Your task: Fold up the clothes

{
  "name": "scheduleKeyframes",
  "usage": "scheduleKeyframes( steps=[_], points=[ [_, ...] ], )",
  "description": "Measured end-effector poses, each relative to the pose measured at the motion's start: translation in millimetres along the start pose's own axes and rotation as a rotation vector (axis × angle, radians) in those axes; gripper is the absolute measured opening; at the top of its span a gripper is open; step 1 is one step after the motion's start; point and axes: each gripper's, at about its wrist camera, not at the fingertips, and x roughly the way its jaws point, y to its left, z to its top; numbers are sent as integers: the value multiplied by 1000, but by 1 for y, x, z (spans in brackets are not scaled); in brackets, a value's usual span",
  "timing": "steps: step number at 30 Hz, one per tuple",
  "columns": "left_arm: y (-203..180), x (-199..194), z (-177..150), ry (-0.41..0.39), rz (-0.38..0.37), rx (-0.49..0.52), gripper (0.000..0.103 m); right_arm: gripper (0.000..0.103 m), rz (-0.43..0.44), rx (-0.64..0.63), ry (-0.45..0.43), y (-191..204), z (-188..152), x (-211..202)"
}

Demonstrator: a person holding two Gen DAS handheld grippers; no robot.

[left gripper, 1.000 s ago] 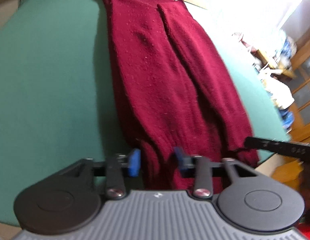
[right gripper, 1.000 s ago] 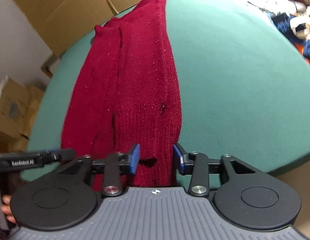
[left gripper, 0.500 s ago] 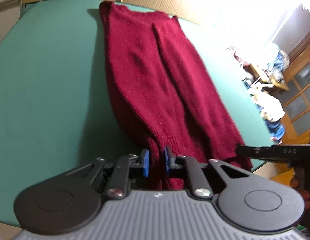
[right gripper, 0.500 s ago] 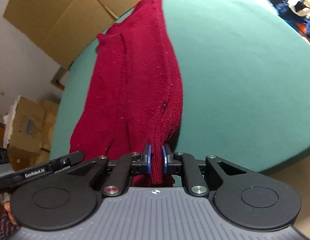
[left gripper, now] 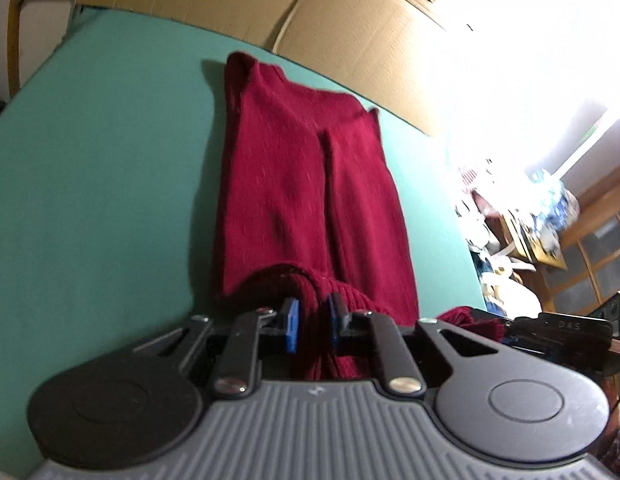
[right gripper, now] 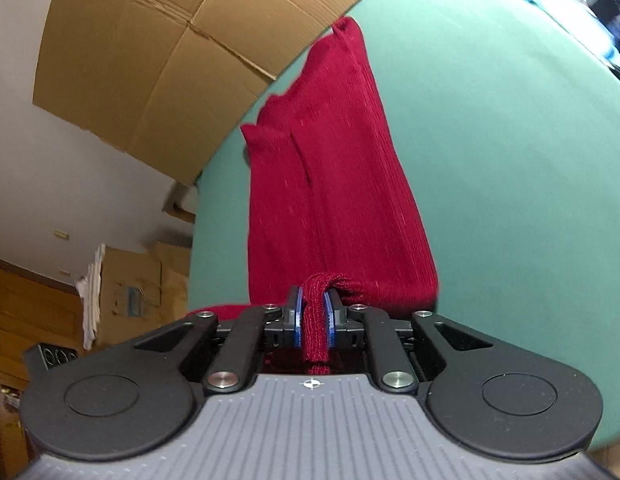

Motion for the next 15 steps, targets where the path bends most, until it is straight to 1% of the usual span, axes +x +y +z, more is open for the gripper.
scheduleKeyframes(
  steps=[4,7,11,14,15],
  points=[
    [-5,23,29,-18,30,-23,13,13,26,-15,7,-2,36,22],
    [-4,41,45,-12,55,-35,12,13,36,-24,25,-6,57,38],
    [-2,66,65,5,80,-49,13,13,44,-22,53,-14,79,56],
    [2,85,77,22,93,-55,13,13,32,-6,71,-21,92,69],
    [4,92,81,29,97,-56,14,15,29,2,81,-23,96,74]
  ],
)
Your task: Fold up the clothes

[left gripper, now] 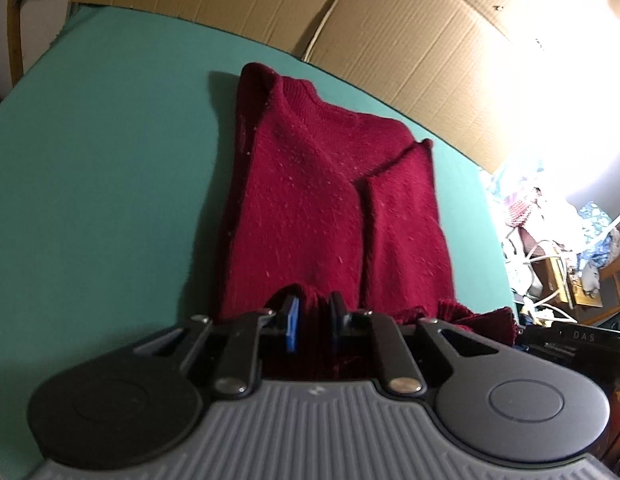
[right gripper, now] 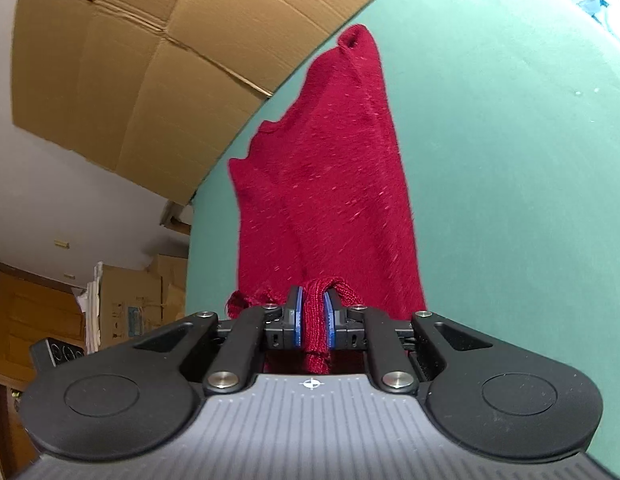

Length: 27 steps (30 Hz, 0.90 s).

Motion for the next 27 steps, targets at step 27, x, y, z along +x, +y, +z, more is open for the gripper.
scheduleKeyframes(
  steps=[27],
  points=[
    [0,20,-22,-36,71,274,46,42,-236,-652,-151,40,-41,-1]
  ],
)
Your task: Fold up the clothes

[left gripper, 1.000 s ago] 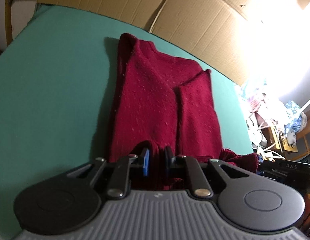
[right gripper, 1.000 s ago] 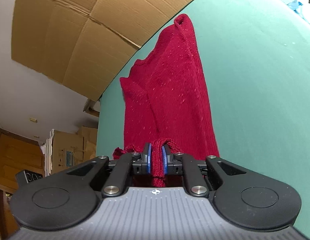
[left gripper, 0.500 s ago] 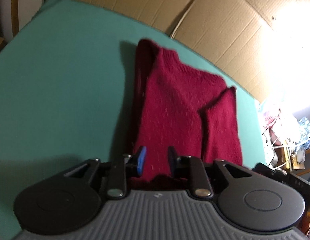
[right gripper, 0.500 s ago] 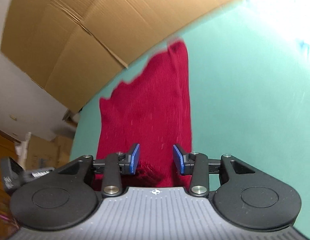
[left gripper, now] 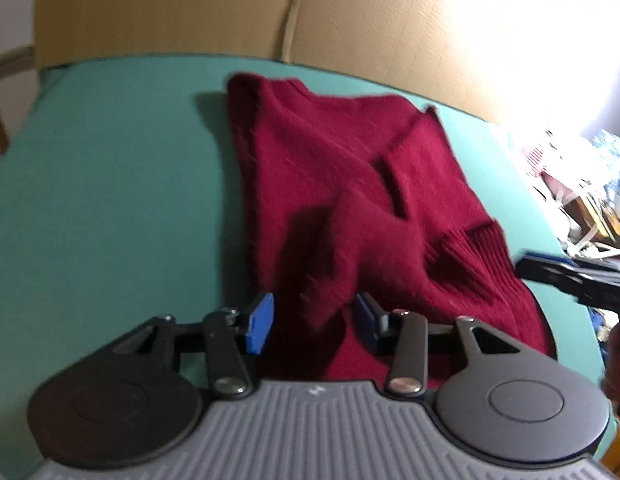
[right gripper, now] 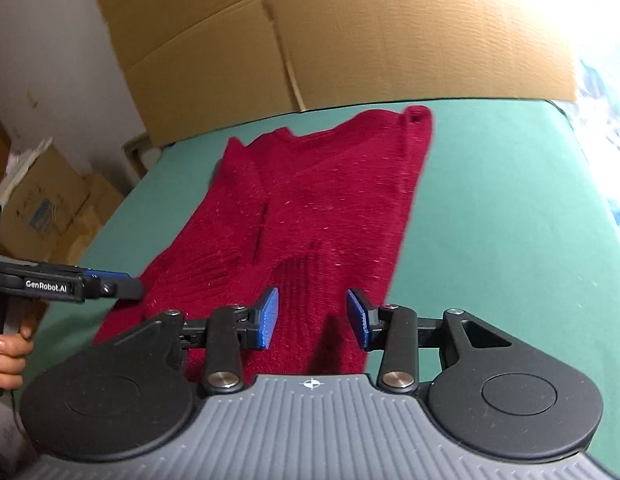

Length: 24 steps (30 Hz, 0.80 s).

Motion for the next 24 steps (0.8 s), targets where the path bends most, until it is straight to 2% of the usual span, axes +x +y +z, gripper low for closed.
scheduleKeyframes(
  steps=[4,6,10,13,16,19,20,21,24],
  points=[
    [-17,6,0,-38,4,94,45,39,-24,-91,-1,10,-7,18],
    [-18,14,5,-41,4,108,44,37,-28,-100,-4,12,-9,26],
    [-9,25,5,-16,6,53,23,11,-19,-75,-8,11,-8,23],
    [-8,10,-3,-56,47,30,8,9,-18,-47,-60,11,-3,11],
    [-8,-14,-15,-105,102,17,6,9,-48,-20,-130,10,1,1],
    [-5,-17,-24,-94,142,20,7,9,-103,-13,-96,7,-5,14],
    [-2,-11,-25,-78,142,20,8,9,-123,-11,-79,6,-8,20],
    [1,-5,-26,-71,136,20,13,10,-142,-9,-62,5,-10,25],
    [6,4,-22,-101,101,34,15,11,-183,-52,-68,11,-14,29]
  ],
)
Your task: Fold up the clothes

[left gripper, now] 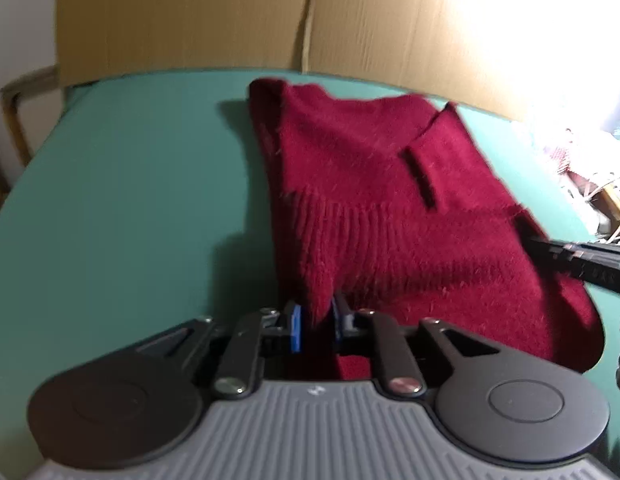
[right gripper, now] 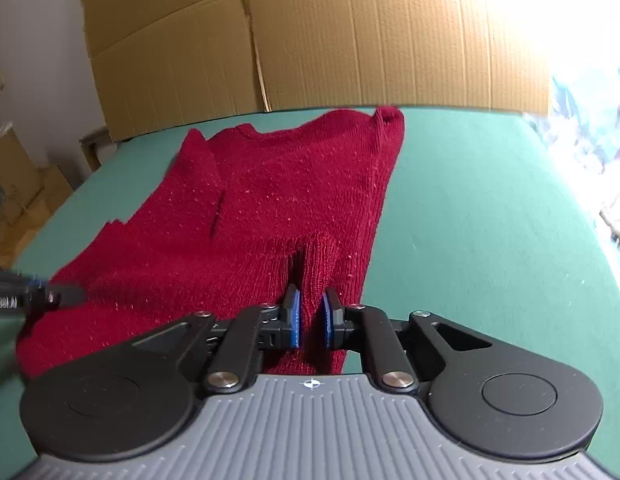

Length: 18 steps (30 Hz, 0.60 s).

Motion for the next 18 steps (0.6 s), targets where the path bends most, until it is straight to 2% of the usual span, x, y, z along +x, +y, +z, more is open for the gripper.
scheduleKeyframes(
  steps=[2,4,7,9,11,13,15,17,18],
  points=[
    [4,0,4,1,-20,-9,20,13,-11,-6,0,1,2,-3],
    [10,-5,6,5,-24,-26,24,32,-9,22,-8,-4,5,-12],
    [14,-30,3,-45,8,-12,25,37,-4,75,-60,-18,4,-39],
    [10,-42,-1,-67,4,9,29,37,33,104,-34,-23,0,-50],
    [4,-42,-6,-42,-33,20,35,38,65,122,2,-24,-7,-56],
    [-1,-38,-14,-21,-40,36,49,38,71,113,37,-21,-16,-58],
    [0,-34,-22,0,-27,29,50,38,68,113,67,-16,-25,-55],
    [5,-32,-28,18,-22,-7,59,27,83,143,84,-14,-30,-53],
    [9,-30,-30,30,-17,-29,60,15,85,159,86,-14,-31,-53]
  ],
)
